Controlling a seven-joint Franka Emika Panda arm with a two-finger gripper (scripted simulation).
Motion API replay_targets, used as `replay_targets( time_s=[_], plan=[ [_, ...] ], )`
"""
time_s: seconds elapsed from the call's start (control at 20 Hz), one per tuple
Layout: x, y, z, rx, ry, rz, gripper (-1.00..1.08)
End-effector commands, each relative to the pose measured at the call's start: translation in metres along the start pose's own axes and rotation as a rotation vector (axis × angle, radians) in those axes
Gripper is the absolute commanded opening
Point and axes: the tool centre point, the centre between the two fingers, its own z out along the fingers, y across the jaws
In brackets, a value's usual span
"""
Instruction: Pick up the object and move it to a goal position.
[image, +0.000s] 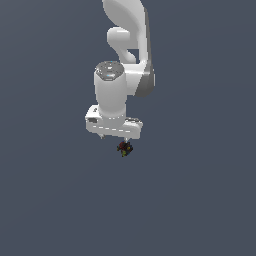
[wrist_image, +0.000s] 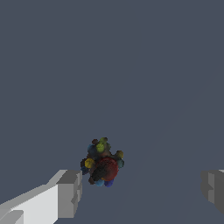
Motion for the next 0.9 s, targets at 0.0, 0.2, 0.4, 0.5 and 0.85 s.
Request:
replay_targets(
  time_s=[0.0,0.2,0.4,0.5,0.85],
  plan=[
    [-0.003,-0.003,0.006,0.004,-0.003,0.038,1.00],
    [-0.008,-0.009,0.018,0.011,-0.010,0.119,1.00],
    [-0.016,-0.016,0.034,0.018,-0.019,0.222,1.00],
    [-0.020,-0.020,0.042,0.020,-0.024,0.277,1.00],
    [-0.033,-0.029,0.065,0.024,-0.038,0.442,1.00]
  ],
)
